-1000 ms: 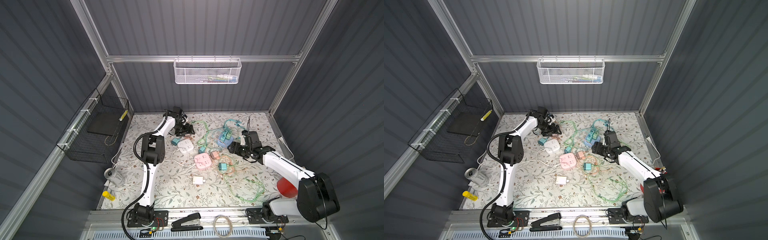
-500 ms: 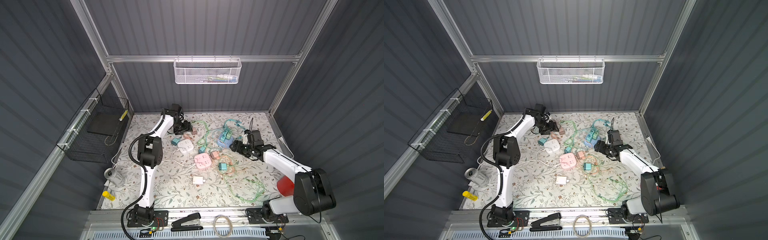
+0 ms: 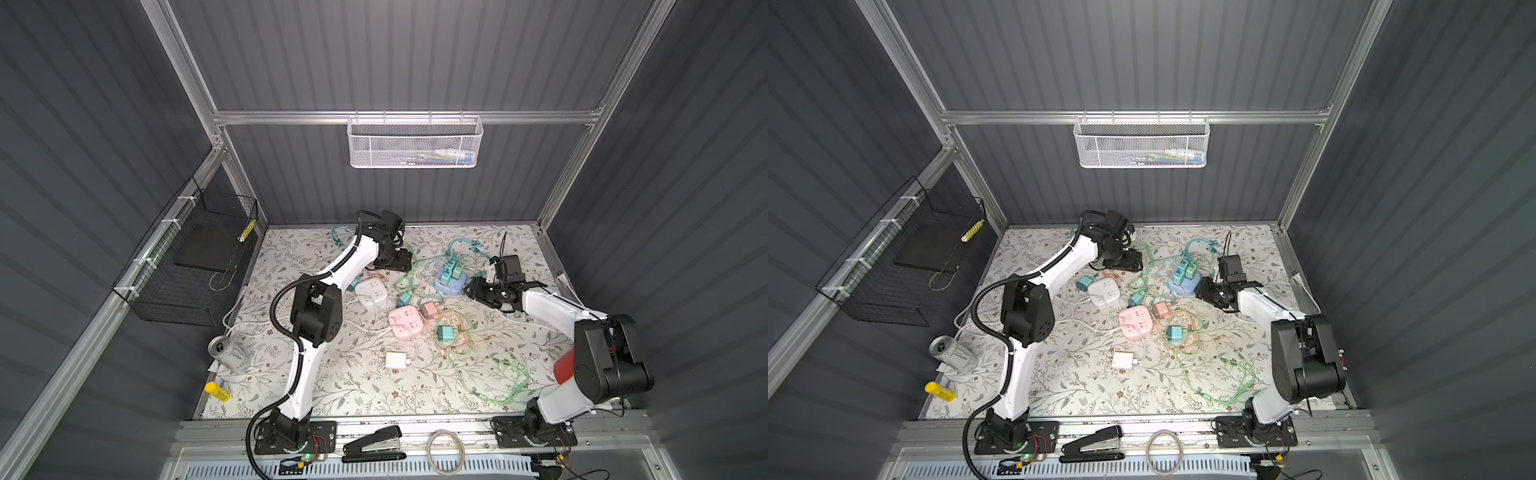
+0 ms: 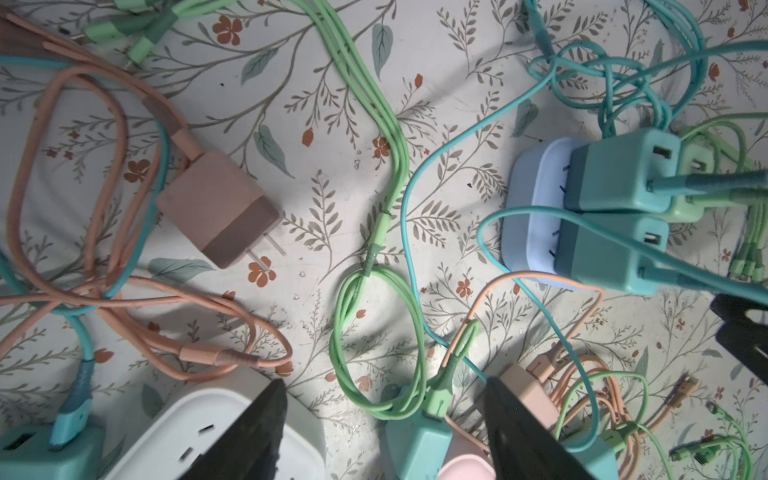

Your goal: Pull the plug off the socket

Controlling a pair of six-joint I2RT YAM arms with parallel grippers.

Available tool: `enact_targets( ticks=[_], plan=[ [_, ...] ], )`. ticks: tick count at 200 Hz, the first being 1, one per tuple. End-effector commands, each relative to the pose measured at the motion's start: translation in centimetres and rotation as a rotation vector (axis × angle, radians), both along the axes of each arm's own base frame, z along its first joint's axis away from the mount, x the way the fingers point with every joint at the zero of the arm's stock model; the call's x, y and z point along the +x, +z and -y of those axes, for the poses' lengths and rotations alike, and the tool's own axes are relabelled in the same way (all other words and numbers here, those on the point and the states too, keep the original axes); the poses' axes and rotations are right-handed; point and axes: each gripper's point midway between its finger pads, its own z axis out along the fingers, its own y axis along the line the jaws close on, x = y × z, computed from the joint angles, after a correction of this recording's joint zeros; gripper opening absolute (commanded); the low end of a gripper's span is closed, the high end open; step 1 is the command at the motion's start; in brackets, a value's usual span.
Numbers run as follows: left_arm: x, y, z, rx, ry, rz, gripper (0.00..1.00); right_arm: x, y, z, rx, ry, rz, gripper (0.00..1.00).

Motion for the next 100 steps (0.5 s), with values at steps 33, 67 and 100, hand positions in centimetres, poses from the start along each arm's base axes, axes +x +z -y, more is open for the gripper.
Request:
enact_targets(
  ticks=[33, 67, 100],
  plan=[
    [-1.3, 3.8, 2.8, -0.037, -0.063, 0.208, 0.77, 2.8, 0.1, -0.2, 0.029, -0.033, 0.013, 0.47],
    [-2.8, 4.8, 5.4, -0.113, -0.088, 0.318, 0.8, 4.4, -0.2, -0.5, 0.047, -0.052, 0.01, 0.45],
    [-3.4, 4.0, 7.2, -0.138, -0.109, 0.322, 0.82, 5.4, -0.7, -0.8, 0.07, -0.074, -0.003, 0.45]
  ],
)
